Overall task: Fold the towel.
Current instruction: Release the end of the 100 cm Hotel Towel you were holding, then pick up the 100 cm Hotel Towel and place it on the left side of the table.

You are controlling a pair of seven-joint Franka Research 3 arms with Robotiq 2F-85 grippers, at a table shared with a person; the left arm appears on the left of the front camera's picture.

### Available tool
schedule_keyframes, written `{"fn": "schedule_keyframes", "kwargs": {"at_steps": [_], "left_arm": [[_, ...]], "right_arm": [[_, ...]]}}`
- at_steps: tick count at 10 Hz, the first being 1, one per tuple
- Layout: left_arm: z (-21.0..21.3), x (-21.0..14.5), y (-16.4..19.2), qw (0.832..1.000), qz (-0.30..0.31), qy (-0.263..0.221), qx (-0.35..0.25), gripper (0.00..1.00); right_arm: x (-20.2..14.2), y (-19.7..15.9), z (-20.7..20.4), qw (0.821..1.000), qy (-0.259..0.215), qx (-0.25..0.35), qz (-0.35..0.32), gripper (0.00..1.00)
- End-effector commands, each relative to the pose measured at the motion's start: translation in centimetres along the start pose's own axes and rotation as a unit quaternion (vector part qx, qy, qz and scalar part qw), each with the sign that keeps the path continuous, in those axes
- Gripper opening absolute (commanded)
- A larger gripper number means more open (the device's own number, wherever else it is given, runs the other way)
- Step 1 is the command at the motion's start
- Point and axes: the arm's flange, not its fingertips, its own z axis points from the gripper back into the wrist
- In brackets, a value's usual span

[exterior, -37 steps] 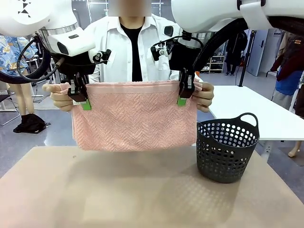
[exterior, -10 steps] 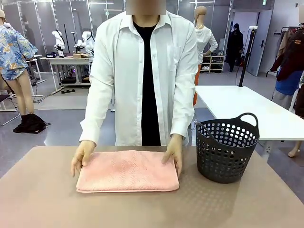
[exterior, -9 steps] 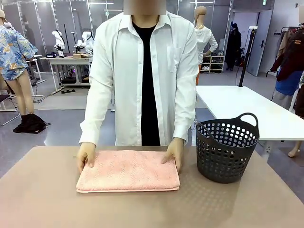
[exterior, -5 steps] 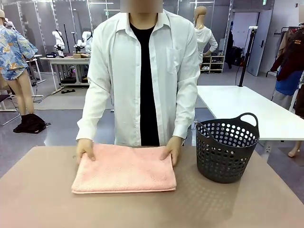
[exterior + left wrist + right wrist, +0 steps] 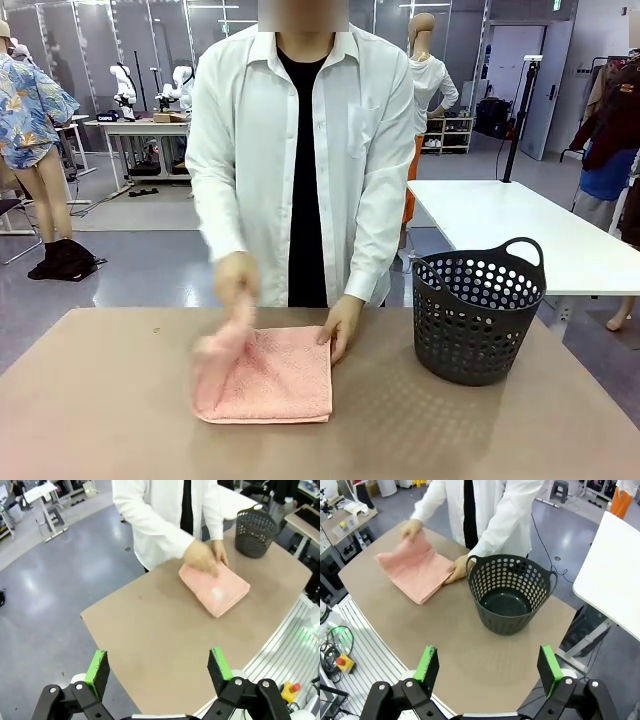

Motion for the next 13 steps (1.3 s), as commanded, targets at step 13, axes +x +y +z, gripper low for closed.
{"fn": "schedule_keyframes", "kwargs": {"at_steps": [13], "left_arm": [[0.23,0.41,0.02,1.0,-0.009,-0.009,-0.006,1.0]], "right_arm": [[-0.02,-0.08,0.07,1.0,-0.002,-0.002,-0.001,1.0]]}}
